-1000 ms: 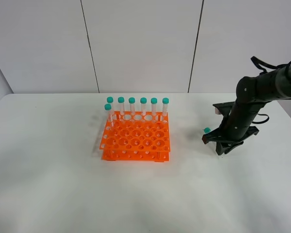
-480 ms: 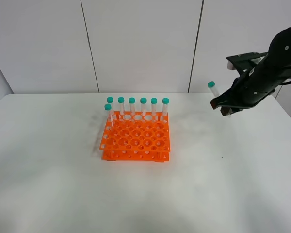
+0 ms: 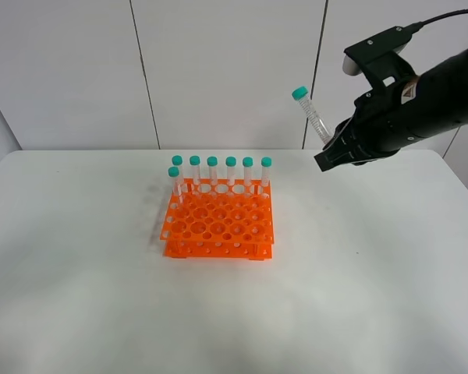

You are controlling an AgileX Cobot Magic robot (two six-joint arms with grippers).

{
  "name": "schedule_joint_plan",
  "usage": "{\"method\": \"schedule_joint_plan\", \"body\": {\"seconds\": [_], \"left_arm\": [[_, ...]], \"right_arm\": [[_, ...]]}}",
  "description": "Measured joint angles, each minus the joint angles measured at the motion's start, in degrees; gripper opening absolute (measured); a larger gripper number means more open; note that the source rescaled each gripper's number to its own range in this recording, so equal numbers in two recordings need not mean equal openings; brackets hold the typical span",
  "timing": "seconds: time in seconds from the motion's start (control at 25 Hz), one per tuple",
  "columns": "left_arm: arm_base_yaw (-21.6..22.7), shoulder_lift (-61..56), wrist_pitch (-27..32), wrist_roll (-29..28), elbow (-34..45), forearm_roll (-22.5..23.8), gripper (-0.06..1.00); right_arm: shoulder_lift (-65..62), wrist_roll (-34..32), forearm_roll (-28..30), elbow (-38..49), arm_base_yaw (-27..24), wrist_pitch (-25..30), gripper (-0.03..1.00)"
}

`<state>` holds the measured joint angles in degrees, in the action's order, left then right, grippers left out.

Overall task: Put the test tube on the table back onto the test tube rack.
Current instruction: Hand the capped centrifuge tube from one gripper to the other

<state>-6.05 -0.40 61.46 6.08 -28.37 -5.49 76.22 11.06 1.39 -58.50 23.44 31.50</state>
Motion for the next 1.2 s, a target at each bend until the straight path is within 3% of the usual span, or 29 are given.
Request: {"method": "schedule_joint_plan", "body": {"seconds": [0.32,0.64,0.84,1.04,1.2], "left_arm": [[0.0,0.0,0.0,0.0,0.0,0.0,0.99],[0.0,0.0,0.0,0.0,0.0,0.0,0.99],[0.0,0.0,0.0,0.0,0.0,0.0,0.99],[0.0,0.0,0.0,0.0,0.0,0.0,0.99],[0.0,0.0,0.0,0.0,0.0,0.0,0.99]], "right_arm": [[-21.6,-1.2,-2.2,20.3,4.8,-18.9,0.03],[-37.2,-1.2,-2.8,36.5,11.5,-32.4,0.03],[-38.7,-1.8,-2.9,41.3,12.7,-36.8,0.03],[-38.7,-2.8,-3.4,44.8,12.7,-47.6,0.03],[-38.2,-2.8,-3.5,46.5,12.7,-52.6,0.03]]}}
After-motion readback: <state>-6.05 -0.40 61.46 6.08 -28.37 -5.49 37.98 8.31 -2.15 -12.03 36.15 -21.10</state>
